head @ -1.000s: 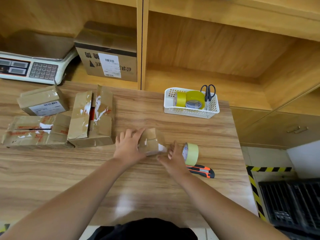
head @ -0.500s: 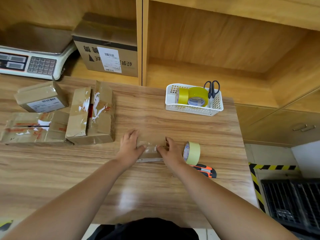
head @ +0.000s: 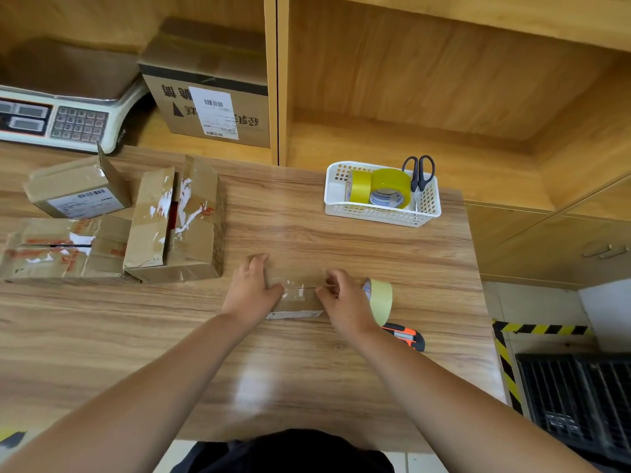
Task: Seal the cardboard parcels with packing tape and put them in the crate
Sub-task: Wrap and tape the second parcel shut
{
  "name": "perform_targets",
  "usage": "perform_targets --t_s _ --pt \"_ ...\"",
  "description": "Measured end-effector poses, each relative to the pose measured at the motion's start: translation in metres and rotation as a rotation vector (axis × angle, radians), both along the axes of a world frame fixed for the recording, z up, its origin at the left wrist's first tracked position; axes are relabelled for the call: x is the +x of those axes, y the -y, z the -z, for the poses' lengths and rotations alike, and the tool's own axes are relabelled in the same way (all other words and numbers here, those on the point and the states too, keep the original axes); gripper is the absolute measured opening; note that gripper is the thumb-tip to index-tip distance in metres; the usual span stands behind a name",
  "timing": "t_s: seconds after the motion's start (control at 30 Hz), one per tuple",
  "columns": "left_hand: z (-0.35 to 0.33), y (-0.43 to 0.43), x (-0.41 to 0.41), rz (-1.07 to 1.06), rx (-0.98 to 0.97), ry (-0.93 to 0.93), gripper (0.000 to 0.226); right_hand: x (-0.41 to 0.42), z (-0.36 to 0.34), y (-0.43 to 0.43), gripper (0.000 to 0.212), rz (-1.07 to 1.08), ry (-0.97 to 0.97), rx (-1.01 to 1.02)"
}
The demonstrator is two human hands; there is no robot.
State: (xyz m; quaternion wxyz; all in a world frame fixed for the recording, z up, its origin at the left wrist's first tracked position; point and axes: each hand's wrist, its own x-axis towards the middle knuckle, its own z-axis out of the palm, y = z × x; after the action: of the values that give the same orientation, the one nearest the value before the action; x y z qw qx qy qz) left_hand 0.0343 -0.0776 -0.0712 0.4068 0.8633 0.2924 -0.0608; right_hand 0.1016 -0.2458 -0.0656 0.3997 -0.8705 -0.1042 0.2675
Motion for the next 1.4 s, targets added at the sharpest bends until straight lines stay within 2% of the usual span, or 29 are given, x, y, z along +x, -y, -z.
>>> perform_targets --t_s 0.17,0.33,0.43,0.5,0.6,0.7,0.8,0.93,1.07,1.13,1.23,1.4 --pt "-0.014 0.030 0.010 0.156 0.223 0.165 0.058 0.011 -0.006 0.045 0.030 0.052 0.256 0.053" --pt "-0.017 0.079 0.020 0.405 0.219 0.368 0.044 0.021 0.003 0.101 0.019 0.191 0.445 -0.027" --pt "-0.015 0.111 0.020 0.438 0.125 0.279 0.046 0.018 0.012 0.125 0.020 0.177 0.507 -0.121" --pt "-0.007 0.129 0.019 0.449 0.082 0.125 0.047 0.018 0.025 0.135 0.017 0.013 0.463 -0.282" --pt "0.004 0.145 0.021 0.405 0.096 -0.076 0.046 0.016 0.040 0.143 0.035 -0.221 0.335 -0.532" --pt "0.012 0.153 0.024 0.338 0.015 -0.159 0.040 0.015 0.046 0.145 0.042 -0.330 0.356 -0.599" --pt "0.021 0.153 0.028 0.351 0.024 -0.174 0.033 0.019 0.047 0.146 0.044 -0.396 0.390 -0.623" --pt "0.033 0.152 0.035 0.328 0.027 -0.203 0.031 0.024 0.048 0.148 0.045 -0.478 0.405 -0.588" --pt "0.040 0.156 0.043 0.240 0.012 -0.236 0.019 0.026 0.046 0.155 0.043 -0.417 0.340 -0.470" --pt "0.041 0.156 0.045 0.162 -0.047 -0.249 0.012 0.027 0.041 0.157 0.040 -0.385 0.289 -0.423" --pt "0.042 0.156 0.049 0.090 -0.205 -0.273 0.014 0.031 0.031 0.157 0.035 -0.358 0.228 -0.364" --pt "0.041 0.155 0.053 -0.027 -0.402 -0.214 0.008 0.038 0.019 0.158 0.037 -0.369 0.101 -0.333"
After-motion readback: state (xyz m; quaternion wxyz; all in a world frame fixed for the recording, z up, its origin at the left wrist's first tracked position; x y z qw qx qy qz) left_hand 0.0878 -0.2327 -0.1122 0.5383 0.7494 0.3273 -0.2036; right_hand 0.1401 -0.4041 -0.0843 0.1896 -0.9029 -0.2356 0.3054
